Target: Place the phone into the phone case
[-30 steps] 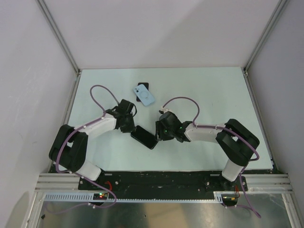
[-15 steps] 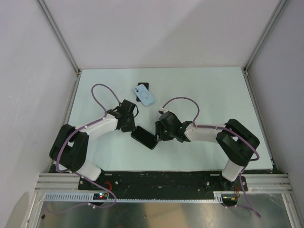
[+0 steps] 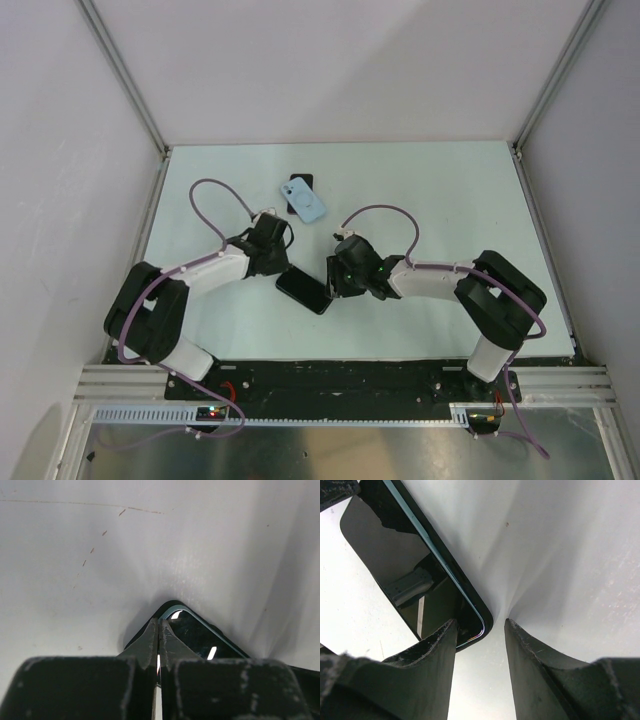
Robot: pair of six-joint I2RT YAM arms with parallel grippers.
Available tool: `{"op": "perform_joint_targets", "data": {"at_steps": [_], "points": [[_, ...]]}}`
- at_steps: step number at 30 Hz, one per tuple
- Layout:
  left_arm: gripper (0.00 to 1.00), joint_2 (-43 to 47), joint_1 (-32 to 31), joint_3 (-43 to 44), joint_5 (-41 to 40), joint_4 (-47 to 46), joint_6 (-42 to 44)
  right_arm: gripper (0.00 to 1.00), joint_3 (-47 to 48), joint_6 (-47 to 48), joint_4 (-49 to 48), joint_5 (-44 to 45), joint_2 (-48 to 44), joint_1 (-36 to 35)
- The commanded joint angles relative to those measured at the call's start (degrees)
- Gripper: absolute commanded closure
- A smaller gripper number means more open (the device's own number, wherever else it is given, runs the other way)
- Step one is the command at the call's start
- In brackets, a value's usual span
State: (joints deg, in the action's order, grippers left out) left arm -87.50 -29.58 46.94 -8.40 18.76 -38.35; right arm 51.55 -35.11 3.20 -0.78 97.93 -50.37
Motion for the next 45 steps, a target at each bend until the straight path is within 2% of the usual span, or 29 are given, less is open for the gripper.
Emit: {"op": "perform_joint_targets", "data": {"at_steps": [1, 7, 10, 15, 22, 29, 32, 36, 42, 45], "points": [[1.0, -3.73, -2.32, -5.24, 5.42, 2.89, -3.37, 0.52, 0.66, 0.4, 0.54, 0.21, -0.77, 0.11], [0.99, -2.88, -2.61, -5.7, 5.28, 2.12, -3.92, 0.47, 0.66, 0.44, 0.61, 0.07, -0.92, 0.31], [0.88, -1.26, -2.54, -5.51, 4.45, 2.19, -3.99, 0.43, 0.67, 0.36, 0.52, 0.03, -1.98, 0.63], [0.68, 1.16, -1.53, -3.38, 3.25, 2.56, -2.77, 0.42, 0.66, -0.2, 0.77, -1.02, -3.92, 1.55], [0.54, 3.37, 1.18, 1.61, 2.79, 5.19, 0.42, 0.38, -2.45, -3.12, -1.23, -3.35, -6.95, 1.51], [0.39, 3.23, 2.23, 0.75, 4.93, 6.13, 3.66, 0.24, -6.4, -7.19, -7.43, -6.68, -7.5, 0.77], [0.39, 3.11, 2.2, 0.11, 5.76, 5.71, 4.1, 0.24, -7.29, -9.03, -9.92, -7.97, -6.75, 0.67], [0.46, 3.64, 2.2, -0.52, 7.08, 5.26, 4.56, 0.26, -7.43, -10.97, -12.44, -8.65, -4.94, 0.4], [0.58, 3.34, 2.16, -2.01, 9.13, 4.16, 4.66, 0.38, -7.43, -13.57, -16.07, -9.9, -1.81, 0.92], [0.62, 3.21, 1.97, -2.65, 10.04, 3.58, 4.68, 0.4, -7.36, -14.03, -16.8, -10.25, -0.97, 1.5]]}}
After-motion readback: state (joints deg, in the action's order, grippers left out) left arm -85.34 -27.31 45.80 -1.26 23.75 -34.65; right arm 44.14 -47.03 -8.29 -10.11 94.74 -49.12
